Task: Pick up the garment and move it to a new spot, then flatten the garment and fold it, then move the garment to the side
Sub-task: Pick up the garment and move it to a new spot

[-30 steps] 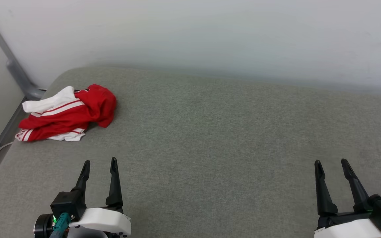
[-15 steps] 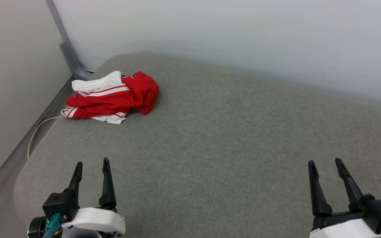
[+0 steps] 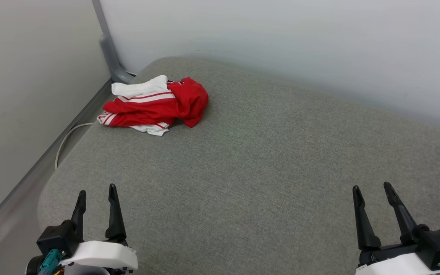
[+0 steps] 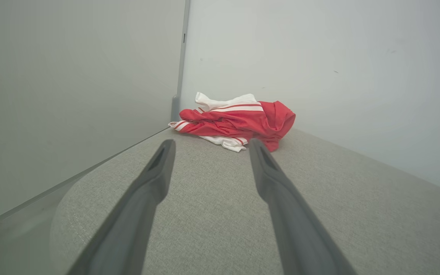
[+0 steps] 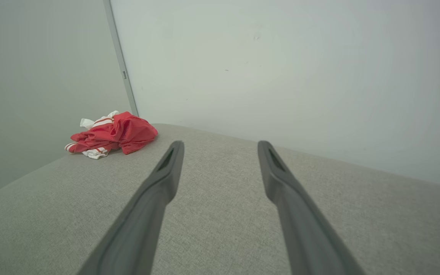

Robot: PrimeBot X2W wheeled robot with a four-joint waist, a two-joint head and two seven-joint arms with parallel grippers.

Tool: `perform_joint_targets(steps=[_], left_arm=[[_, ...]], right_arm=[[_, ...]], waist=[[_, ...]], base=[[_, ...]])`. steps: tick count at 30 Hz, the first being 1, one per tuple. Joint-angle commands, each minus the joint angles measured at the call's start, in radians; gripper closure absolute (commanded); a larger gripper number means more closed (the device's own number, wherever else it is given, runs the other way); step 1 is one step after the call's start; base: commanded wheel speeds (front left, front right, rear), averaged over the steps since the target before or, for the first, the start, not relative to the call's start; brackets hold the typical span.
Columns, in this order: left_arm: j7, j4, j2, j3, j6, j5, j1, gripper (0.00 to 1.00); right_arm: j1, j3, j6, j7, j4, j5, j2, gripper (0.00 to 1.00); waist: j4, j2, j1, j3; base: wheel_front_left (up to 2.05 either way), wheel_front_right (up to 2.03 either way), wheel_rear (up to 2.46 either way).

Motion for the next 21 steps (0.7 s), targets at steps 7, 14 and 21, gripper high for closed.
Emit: perform_joint_targets(steps=[7, 14, 21], left_arm=[[-0.002, 0.011, -0.001, 0.021, -0.013, -0.011, -0.013, 0.00], [-0.002, 0.054, 0.010, 0.125, -0.075, -0.006, -0.140, 0.00], [-0.002, 0.135, 0.084, 0.202, -0.135, 0.000, -0.389, 0.00]], right_arm=[[-0.011, 0.010, -0.001, -0.002, -0.002, -0.012, -0.001, 0.00], [-0.042, 0.016, -0.001, -0.002, -0.018, -0.035, -0.001, 0.00], [-0.104, 0.026, -0.001, -0.002, -0.052, -0.091, -0.001, 0.00]], waist=[[-0.004, 0.0000, 0.0000, 0.008], [-0.038, 0.0000, 0.0000, 0.057], [-0.086, 0.0000, 0.0000, 0.166]], base=[[0.00, 0.00, 0.00], [0.00, 0.00, 0.00], [0.00, 0.00, 0.00]])
